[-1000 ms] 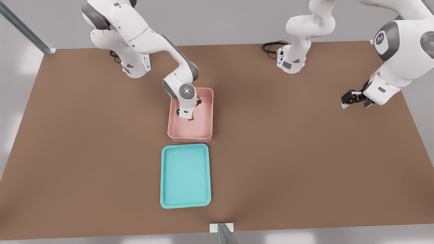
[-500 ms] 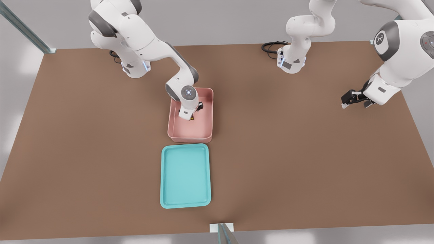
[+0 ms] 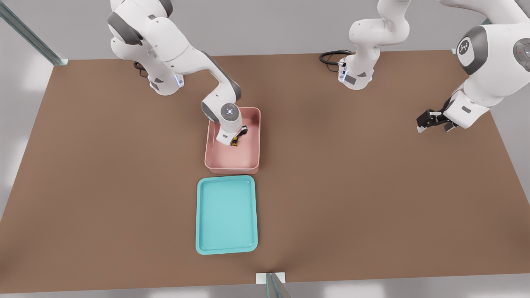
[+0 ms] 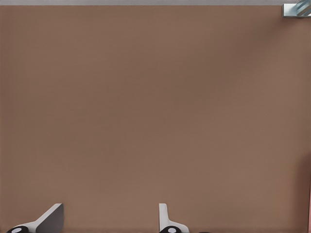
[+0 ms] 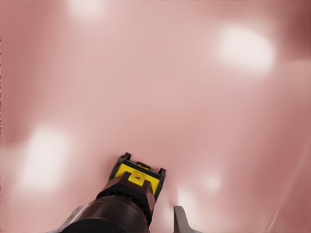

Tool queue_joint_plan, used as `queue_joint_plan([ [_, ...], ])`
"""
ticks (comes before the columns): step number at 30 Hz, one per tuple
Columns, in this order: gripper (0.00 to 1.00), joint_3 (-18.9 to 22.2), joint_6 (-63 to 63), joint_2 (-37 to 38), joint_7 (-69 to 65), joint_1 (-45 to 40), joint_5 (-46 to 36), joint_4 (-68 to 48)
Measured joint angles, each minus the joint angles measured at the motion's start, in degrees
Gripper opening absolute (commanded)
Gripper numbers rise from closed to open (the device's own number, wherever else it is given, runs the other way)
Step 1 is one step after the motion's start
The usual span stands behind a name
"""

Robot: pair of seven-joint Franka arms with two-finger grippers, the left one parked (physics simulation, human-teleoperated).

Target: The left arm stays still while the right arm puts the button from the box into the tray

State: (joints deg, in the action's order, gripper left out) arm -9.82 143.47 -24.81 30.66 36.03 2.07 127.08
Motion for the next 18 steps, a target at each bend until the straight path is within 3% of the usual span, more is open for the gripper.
queue_joint_plan([
  [8,0.73,1.2,0.2,0.0,1.7,0.0,-0.2,-0.4],
  [10,0.67,1.2,0.2,0.0,2.0,0.0,-0.3,-0.4],
  [18,0.57,1.3,0.2,0.0,3.5,0.5,-4.9,-0.6],
])
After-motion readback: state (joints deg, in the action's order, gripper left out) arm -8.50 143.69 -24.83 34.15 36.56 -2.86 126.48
